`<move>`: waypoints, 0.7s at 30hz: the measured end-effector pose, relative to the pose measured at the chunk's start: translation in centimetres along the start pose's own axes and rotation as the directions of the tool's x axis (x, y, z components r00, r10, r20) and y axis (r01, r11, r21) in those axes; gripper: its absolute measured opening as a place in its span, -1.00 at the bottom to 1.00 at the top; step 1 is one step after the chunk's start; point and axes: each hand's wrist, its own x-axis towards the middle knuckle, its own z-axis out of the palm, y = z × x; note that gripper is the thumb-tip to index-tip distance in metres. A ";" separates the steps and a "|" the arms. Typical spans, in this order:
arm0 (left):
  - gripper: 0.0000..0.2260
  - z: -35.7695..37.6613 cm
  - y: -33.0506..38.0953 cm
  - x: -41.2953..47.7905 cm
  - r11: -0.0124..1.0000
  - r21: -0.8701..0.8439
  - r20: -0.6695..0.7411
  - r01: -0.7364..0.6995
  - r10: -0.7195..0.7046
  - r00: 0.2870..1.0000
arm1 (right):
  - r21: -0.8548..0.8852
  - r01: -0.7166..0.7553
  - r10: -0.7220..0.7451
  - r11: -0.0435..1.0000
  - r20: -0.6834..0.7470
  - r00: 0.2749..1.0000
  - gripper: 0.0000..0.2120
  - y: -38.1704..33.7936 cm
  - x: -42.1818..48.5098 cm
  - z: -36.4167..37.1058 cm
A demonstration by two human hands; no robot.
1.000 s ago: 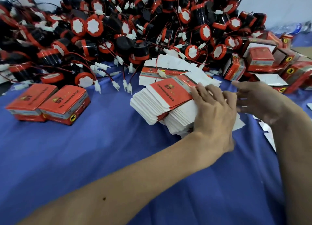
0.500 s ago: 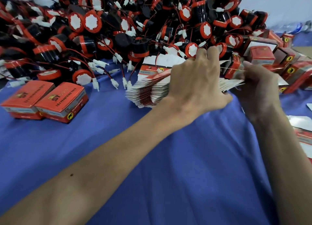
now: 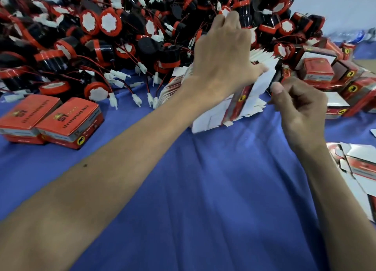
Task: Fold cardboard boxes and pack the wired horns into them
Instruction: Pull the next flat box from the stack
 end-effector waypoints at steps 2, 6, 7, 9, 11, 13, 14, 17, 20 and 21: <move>-0.46 0.1 -0.2 0.2 0.999 0.046 -0.042 0.000 0.002 0.999 | -0.032 0.069 -0.066 0.997 0.074 0.995 -0.77 -0.4 0.2 0.8; -0.49 -0.2 -1.0 0.4 0.989 0.120 -0.182 0.083 -0.060 0.981 | -0.097 0.139 -0.113 0.986 0.232 0.966 -0.83 -1.8 0.5 2.5; -0.51 -0.3 -1.5 0.1 0.990 0.104 -0.212 0.098 -0.074 0.974 | -0.096 0.122 -0.093 0.988 0.258 0.962 -0.79 -2.0 0.6 2.8; -0.53 -0.2 -2.7 -0.8 0.998 0.038 -0.249 0.056 -0.045 0.968 | 0.006 -0.068 0.064 0.998 0.275 0.959 -0.64 -2.6 0.8 3.3; -0.58 -0.3 -3.9 -2.1 0.988 -0.148 -0.309 -0.043 -0.005 0.951 | 0.143 -0.336 0.285 0.931 0.290 0.913 -0.53 -3.0 0.8 3.6; -0.64 -0.4 -4.9 -3.4 0.932 -0.352 -0.332 -0.088 -0.036 0.942 | 0.160 -0.429 0.362 0.889 0.327 0.873 -0.62 -3.2 0.9 3.8; -0.68 -0.3 -5.3 -4.1 0.904 -0.423 -0.330 -0.065 -0.086 0.940 | 0.133 -0.423 0.360 0.896 0.337 0.870 -0.73 -3.2 0.8 3.9; -0.82 0.6 -5.4 -6.0 0.801 -0.594 -0.341 0.078 -0.338 0.877 | -0.078 -0.282 0.293 0.956 0.272 0.917 -0.85 -3.6 0.7 4.7; -0.80 1.3 -4.9 -6.6 0.679 -0.686 -0.216 0.264 -0.535 0.817 | -0.476 0.036 0.043 0.879 0.152 0.987 -0.65 -4.9 0.2 5.9; -0.78 1.4 -5.0 -6.6 0.665 -0.687 -0.176 0.294 -0.545 0.819 | -0.583 0.139 -0.080 0.800 0.126 0.989 -0.48 -5.5 0.3 6.0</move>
